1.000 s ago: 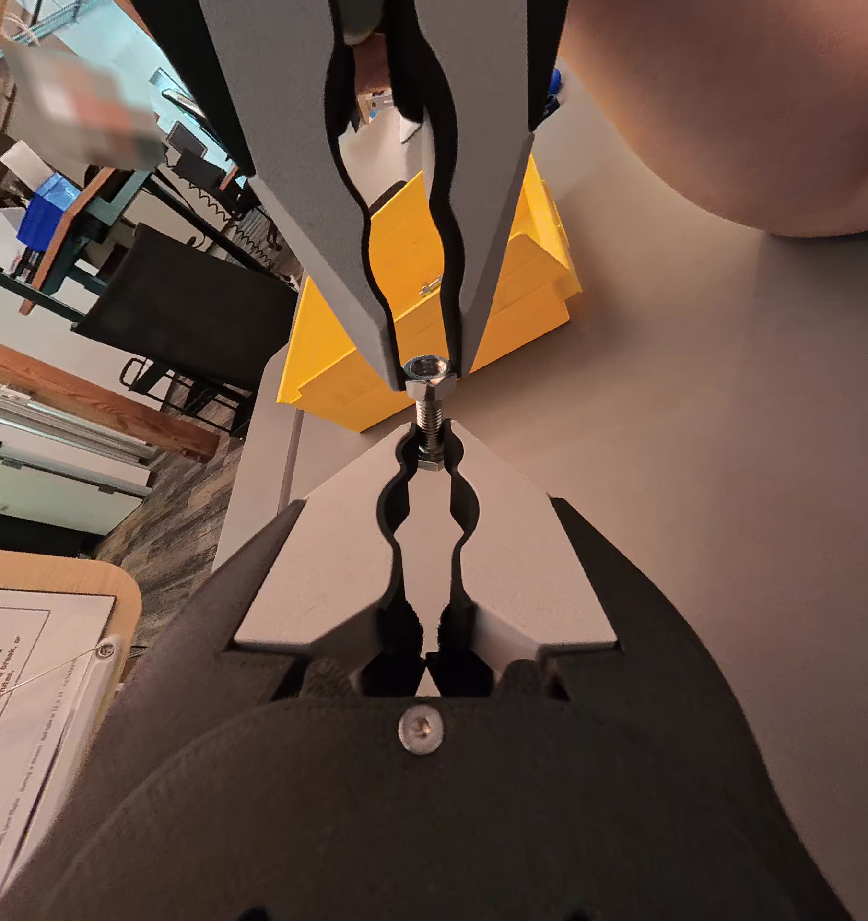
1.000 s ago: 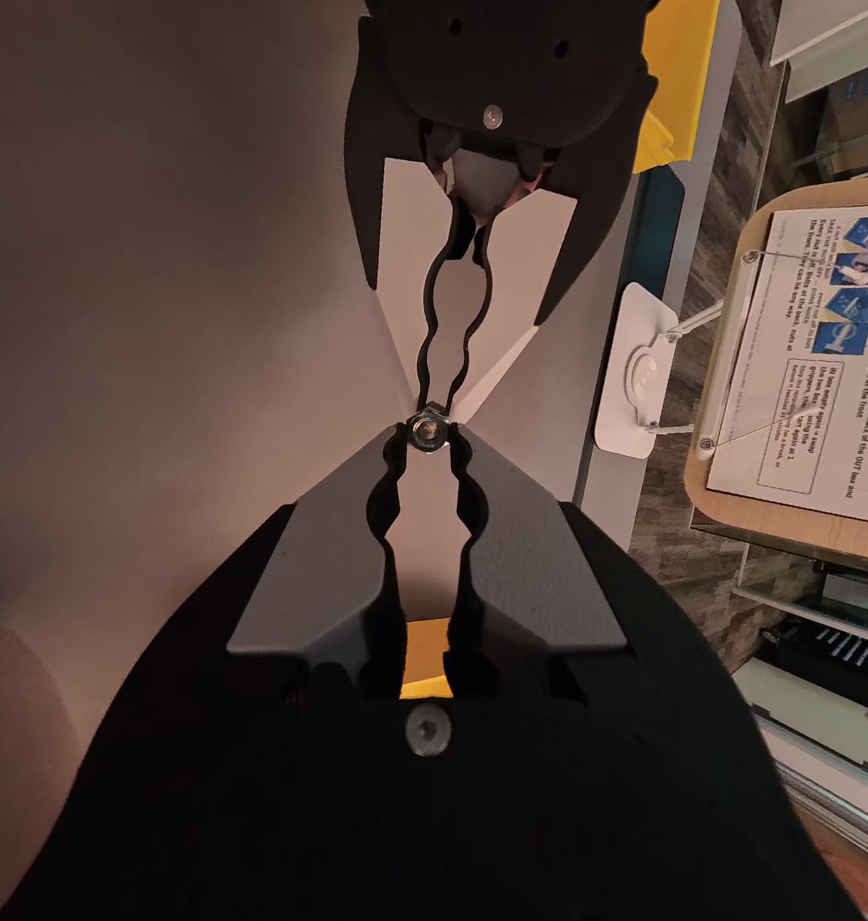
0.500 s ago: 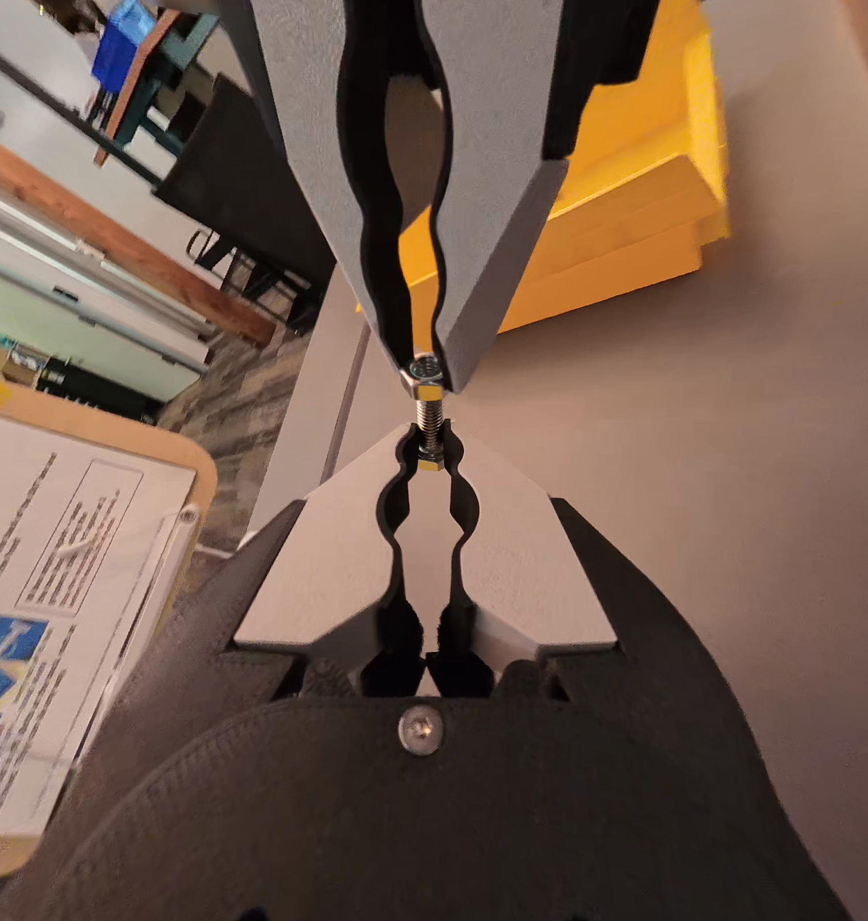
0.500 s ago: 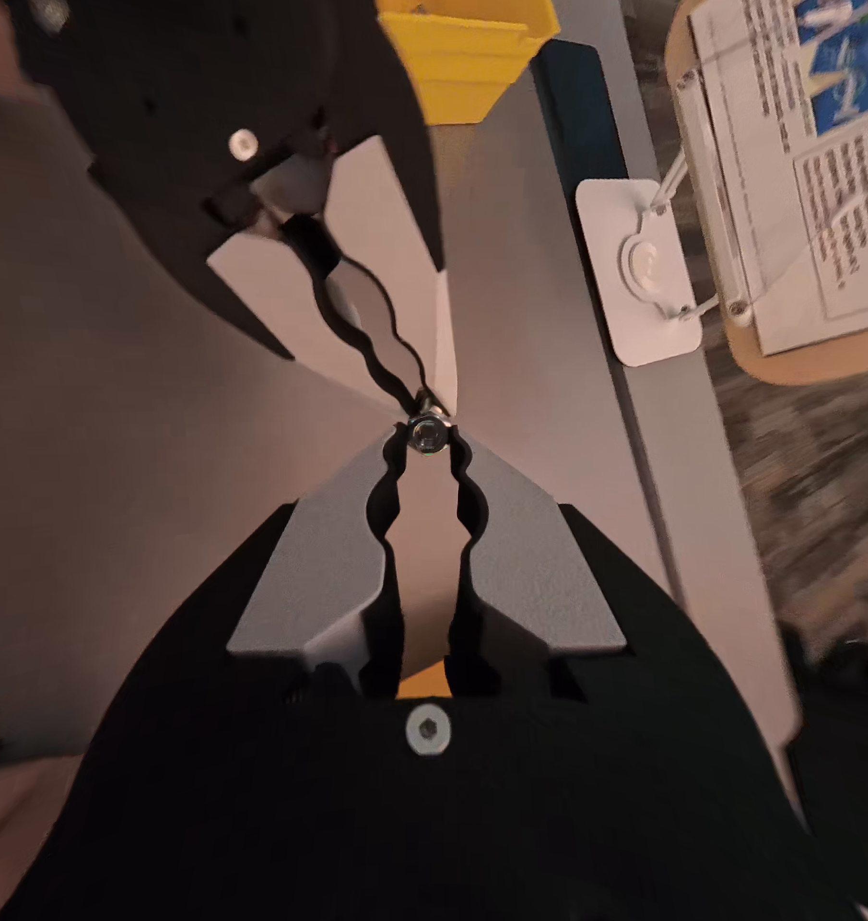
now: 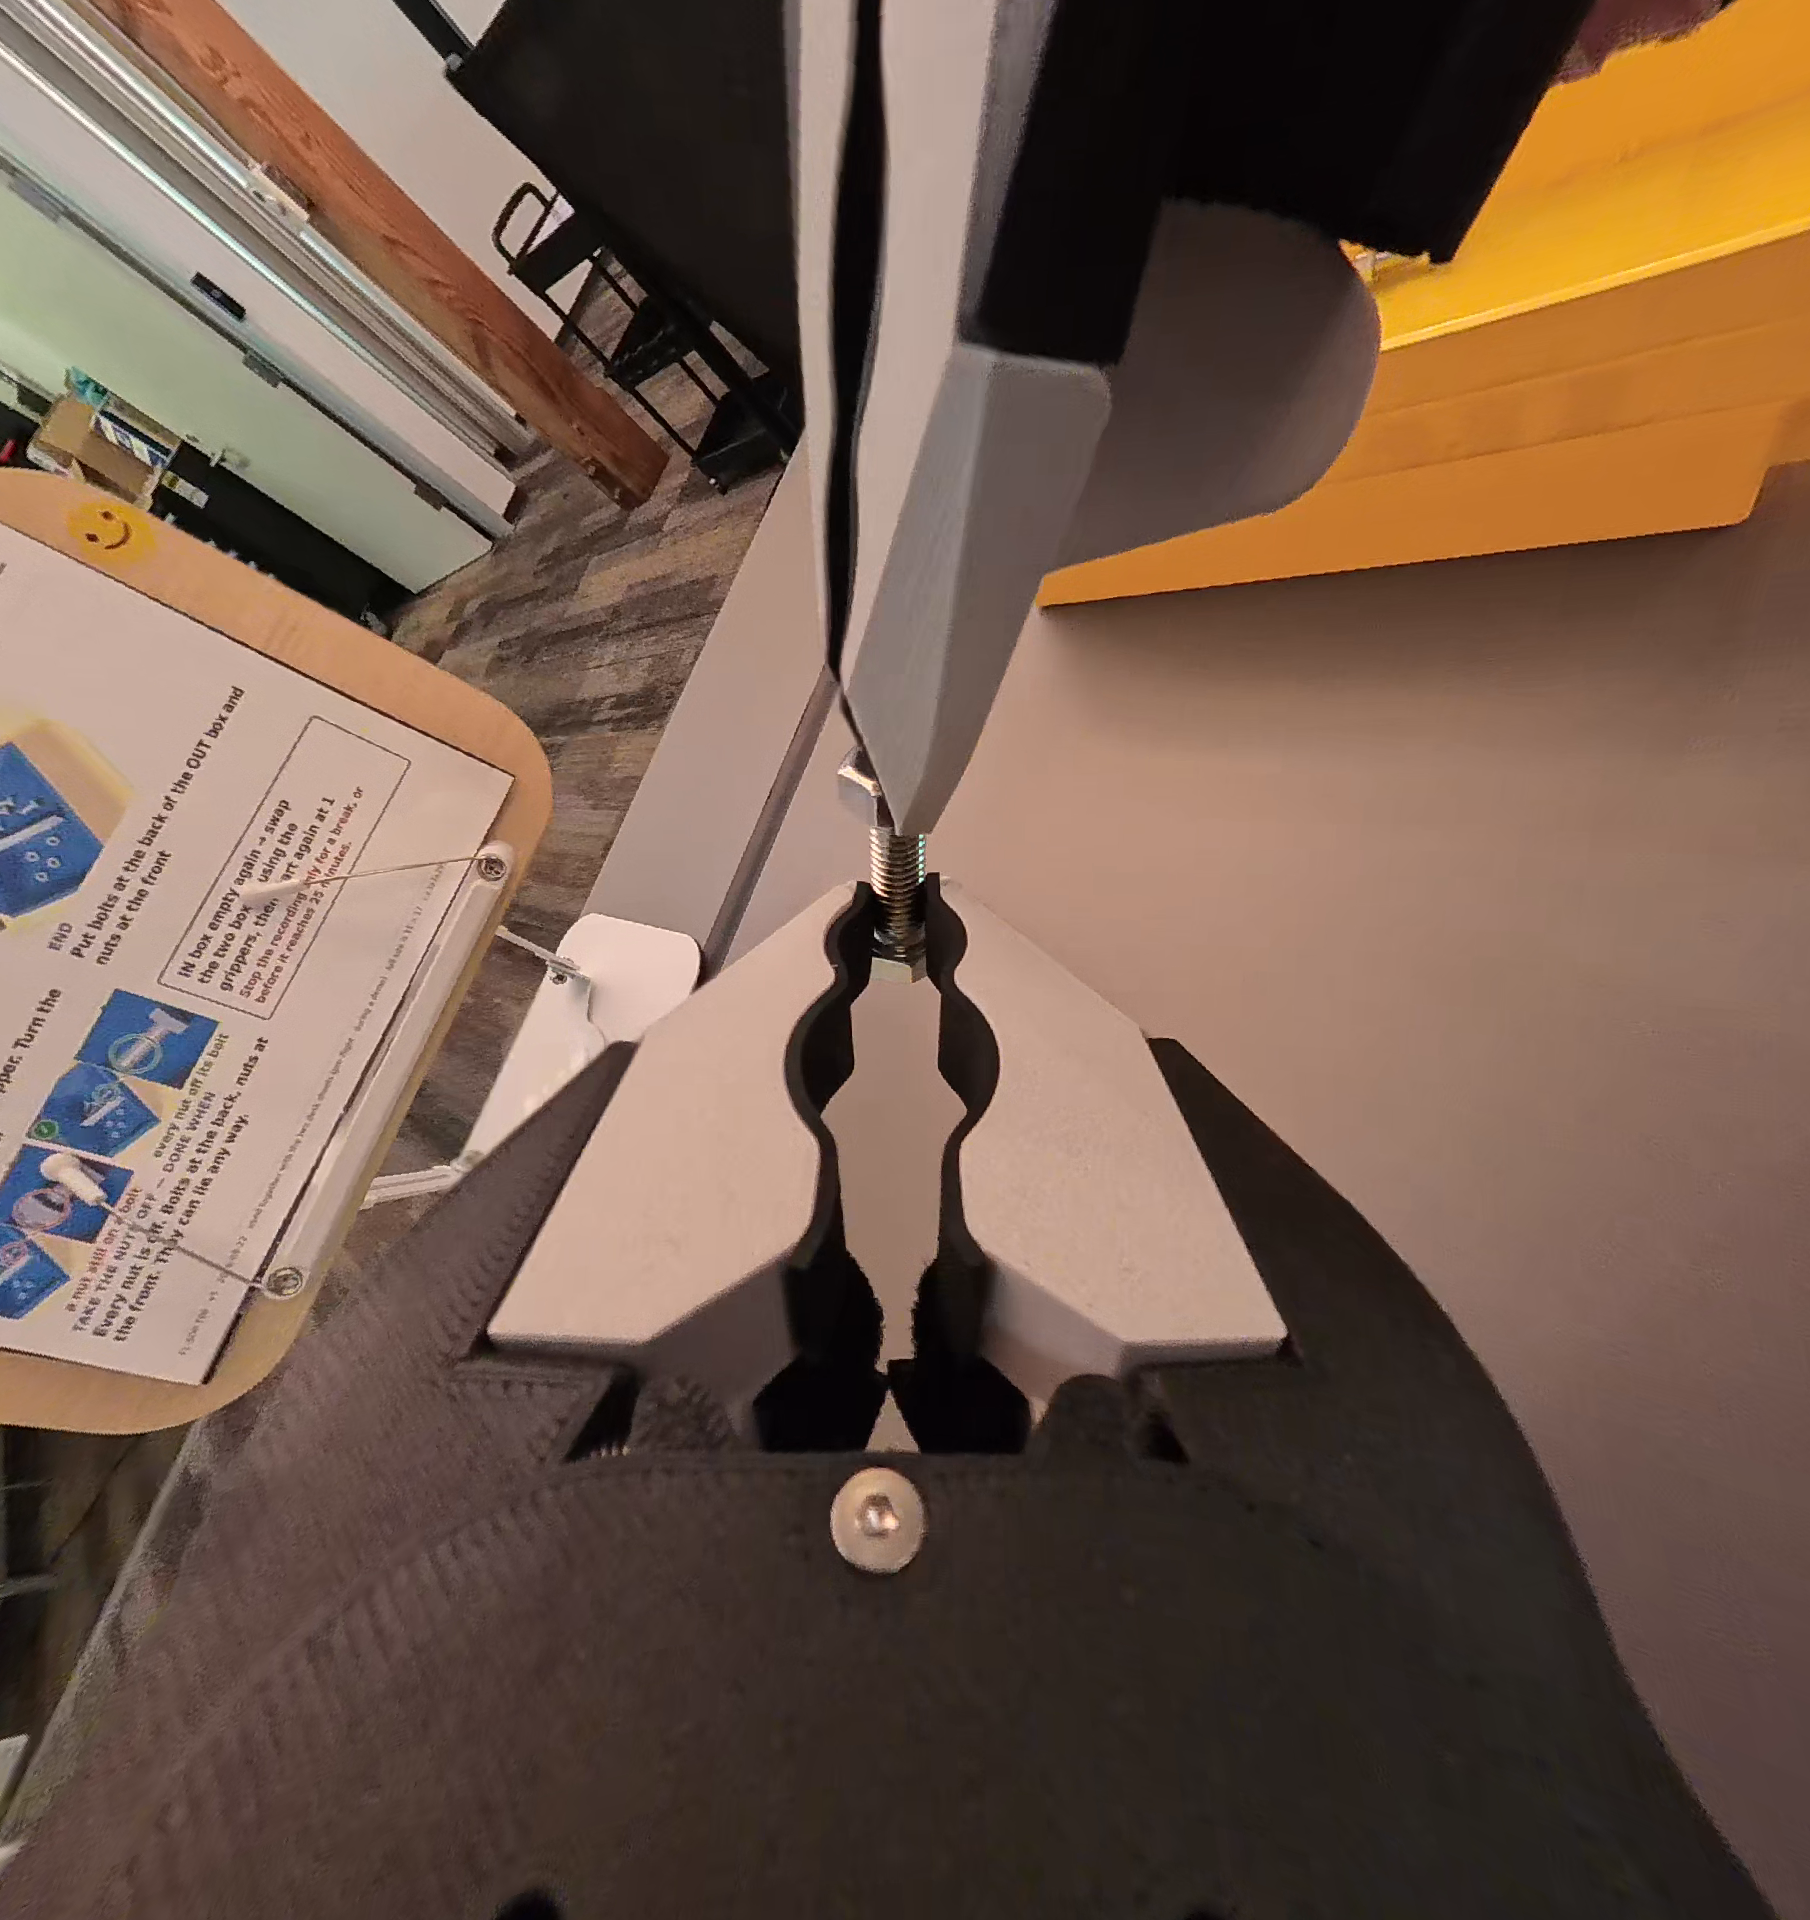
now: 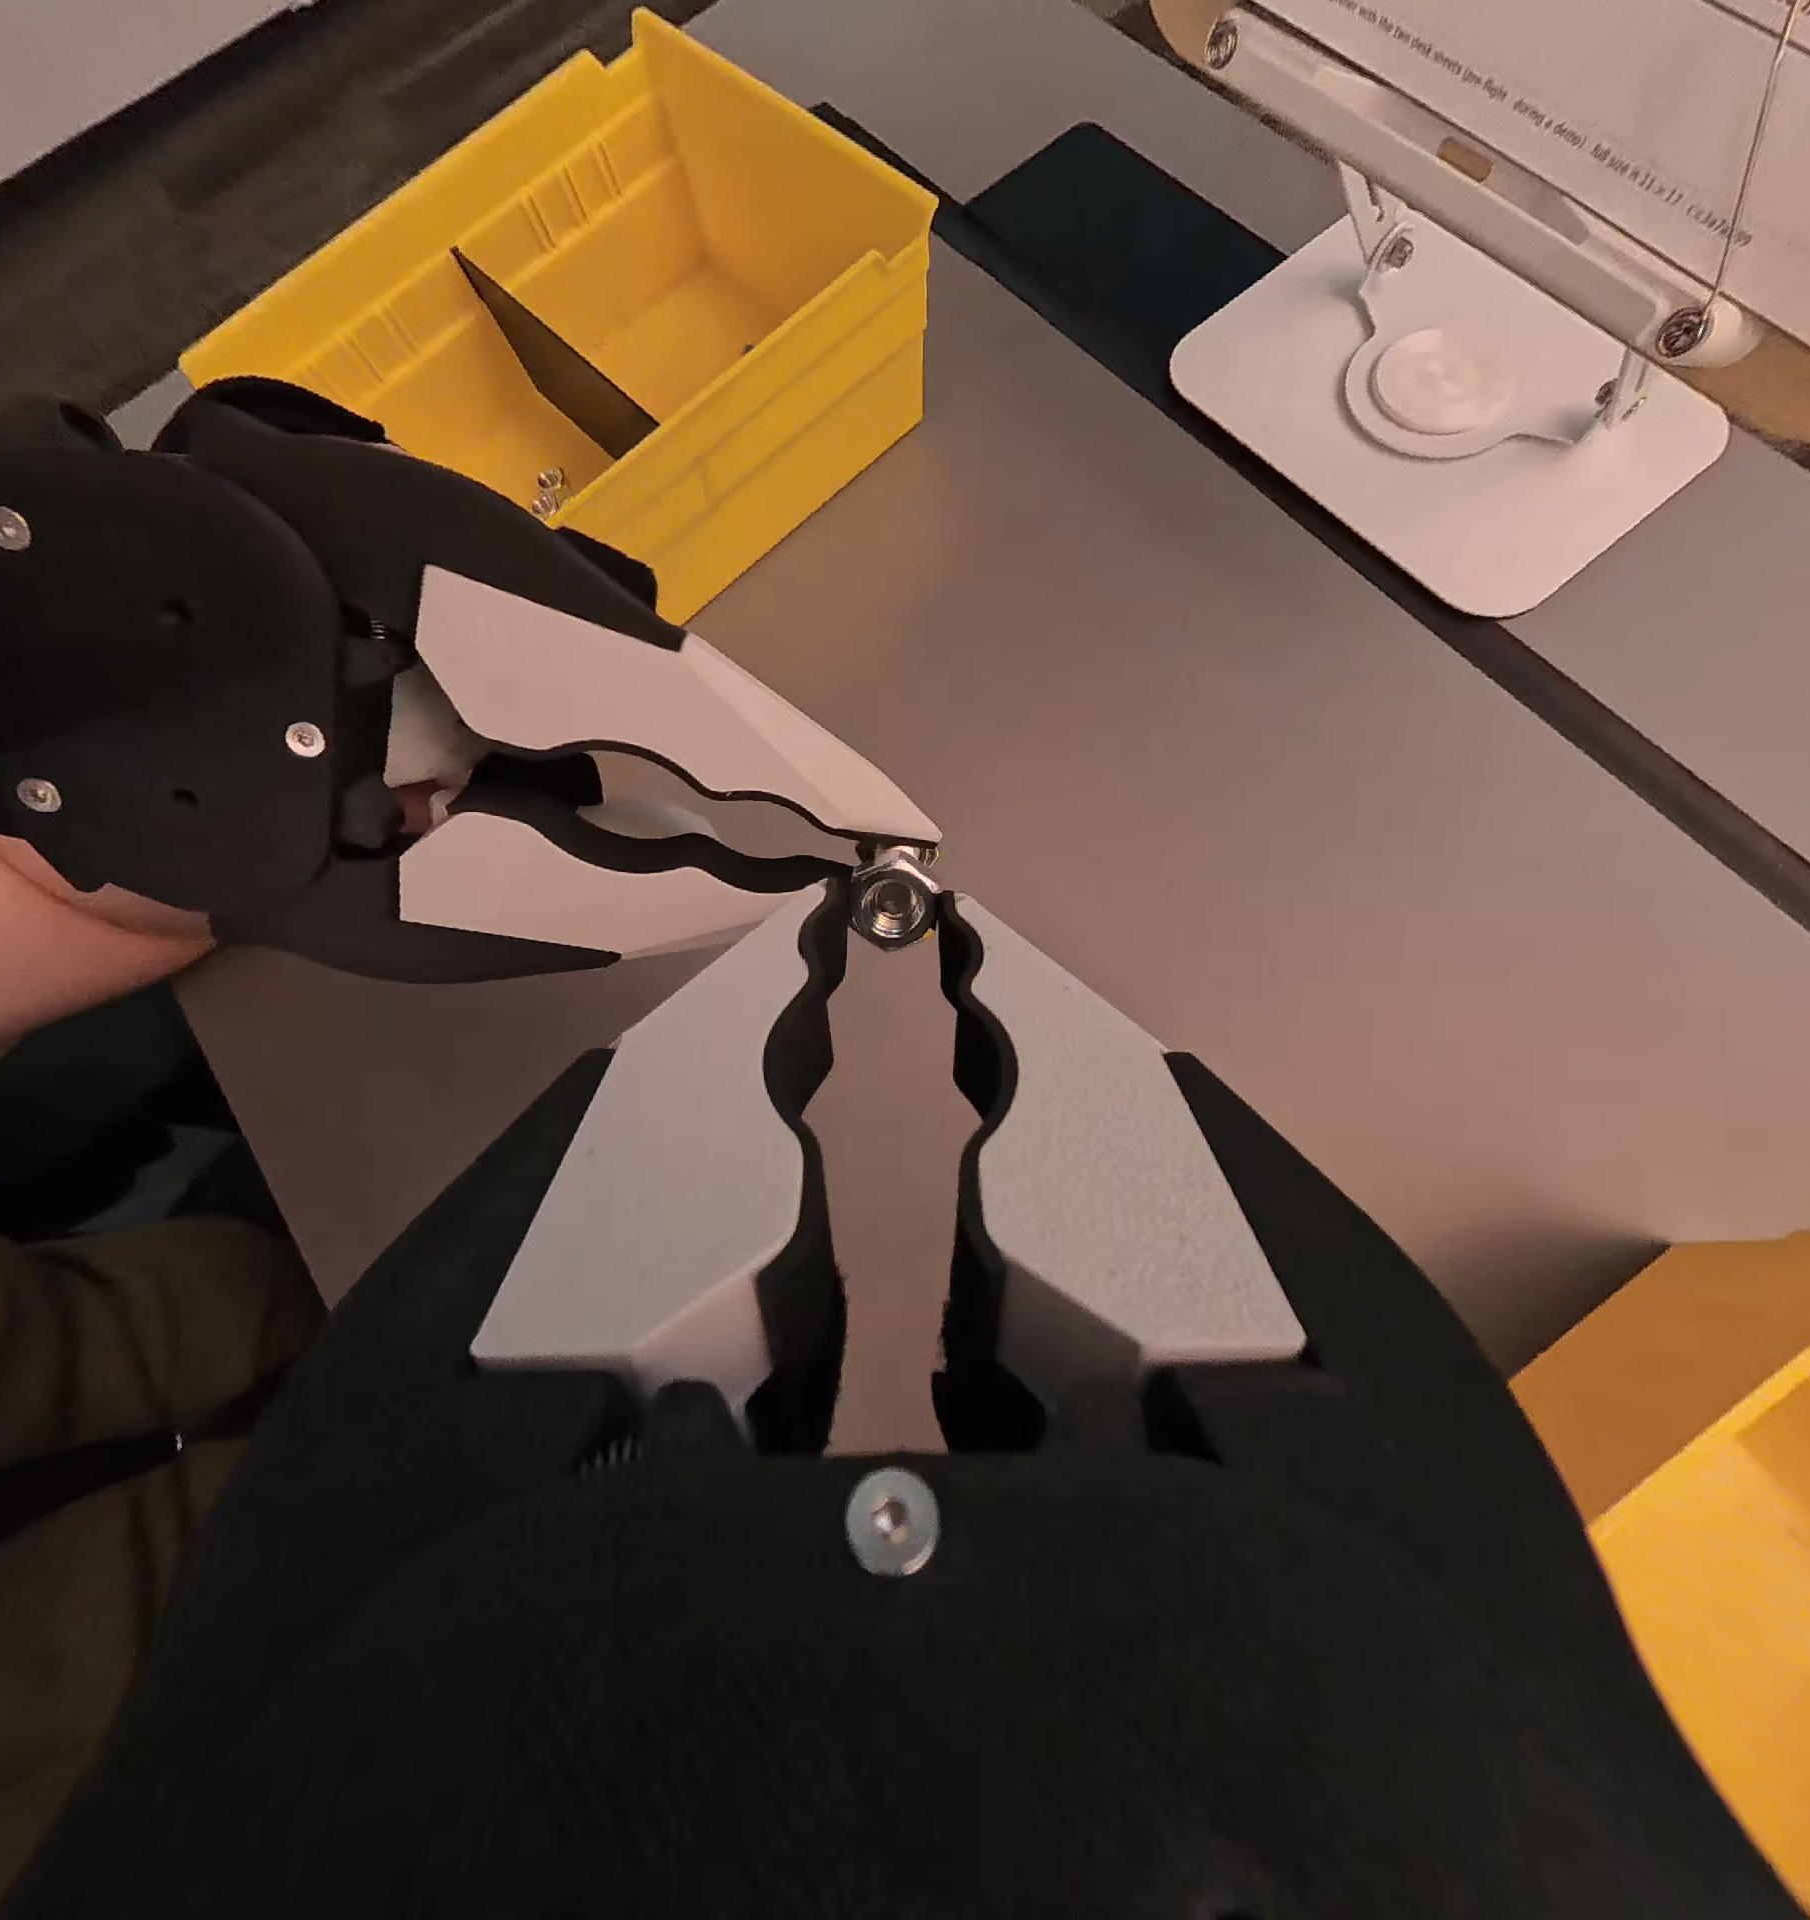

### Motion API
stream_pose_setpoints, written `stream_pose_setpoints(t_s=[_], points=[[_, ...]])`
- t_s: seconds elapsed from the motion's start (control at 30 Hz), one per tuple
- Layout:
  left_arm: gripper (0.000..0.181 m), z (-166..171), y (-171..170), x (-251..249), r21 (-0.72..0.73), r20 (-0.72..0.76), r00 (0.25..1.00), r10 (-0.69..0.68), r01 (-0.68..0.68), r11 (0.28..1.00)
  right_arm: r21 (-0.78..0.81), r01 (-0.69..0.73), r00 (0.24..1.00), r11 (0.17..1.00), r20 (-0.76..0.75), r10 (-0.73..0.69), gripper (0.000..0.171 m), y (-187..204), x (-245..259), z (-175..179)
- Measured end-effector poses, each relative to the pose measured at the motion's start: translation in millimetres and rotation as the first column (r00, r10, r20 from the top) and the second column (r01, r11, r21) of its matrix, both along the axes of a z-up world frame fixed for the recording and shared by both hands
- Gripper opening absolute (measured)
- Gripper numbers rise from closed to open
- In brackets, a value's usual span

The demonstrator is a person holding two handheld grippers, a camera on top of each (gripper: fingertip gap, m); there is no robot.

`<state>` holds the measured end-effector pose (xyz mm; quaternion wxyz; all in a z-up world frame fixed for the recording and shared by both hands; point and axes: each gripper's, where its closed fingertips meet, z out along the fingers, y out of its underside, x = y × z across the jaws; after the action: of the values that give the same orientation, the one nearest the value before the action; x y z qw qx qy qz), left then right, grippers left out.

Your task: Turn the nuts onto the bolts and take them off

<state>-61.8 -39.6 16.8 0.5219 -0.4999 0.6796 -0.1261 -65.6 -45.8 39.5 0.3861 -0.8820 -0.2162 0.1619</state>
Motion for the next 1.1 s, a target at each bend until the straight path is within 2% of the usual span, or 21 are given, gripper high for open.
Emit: stream_pose_setpoints(t_s=[0.23,0.47,0.6,0.67,0.73,0.77,0.87,0.93,1.1], points=[[0.007,1.7,2.2,2.2,-0.069,0.043,0.999,-0.013,0.016,0.997,-0.009,-0.021,0.997,1.000,0.081,0.022,0.016,1.4,2.4,-9.5],[0.007,4.6,7.0,-0.4,-0.120,0.067,0.998,-0.017,0.025,0.992,0.054,-0.045,0.994,0.998,0.105,0.039,0.016,4.5,-0.5,-0.3],[0.007,9.6,10.9,-3.6,-0.128,0.084,0.996,-0.010,0.021,0.992,0.199,-0.117,0.983,0.973,0.165,0.085,0.016,2.9,4.0,19.4],[0.007,13.1,14.8,-7.1,-0.132,0.089,0.996,0.003,0.009,0.991,0.201,-0.205,0.971,0.958,0.164,0.173,0.016,-5.9,-0.4,19.5],[0.007,18.9,22.5,-13.2,-0.122,0.095,0.995,0.028,-0.016,0.992,0.131,-0.287,0.946,0.949,0.197,0.259,0.016,-15.0,0.3,1.0],[0.007,22.3,26.5,-17.3,-0.122,0.098,0.994,0.040,-0.028,0.992,0.035,-0.309,0.928,0.950,0.229,0.294,0.016,-20.8,4.2,-18.8],[0.007,36.6,37.0,-32.2,-0.144,0.122,0.990,0.077,-0.059,0.988,-0.292,-0.248,0.844,0.924,0.402,0.354,0.016,-29.9,30.4,-89.9],[0.007,48.8,43.8,-44.1,-0.147,0.146,0.984,0.101,-0.079,0.986,-0.446,-0.234,0.793,0.864,0.426,0.435,0.016,-33.4,30.6,-126.1],[0.007,78.5,54.2,-75.9,-0.147,0.204,0.967,0.154,-0.125,0.981,-0.610,-0.207,0.742,0.765,0.411,0.529,0.016,-28.8,15.7,-174.9]])
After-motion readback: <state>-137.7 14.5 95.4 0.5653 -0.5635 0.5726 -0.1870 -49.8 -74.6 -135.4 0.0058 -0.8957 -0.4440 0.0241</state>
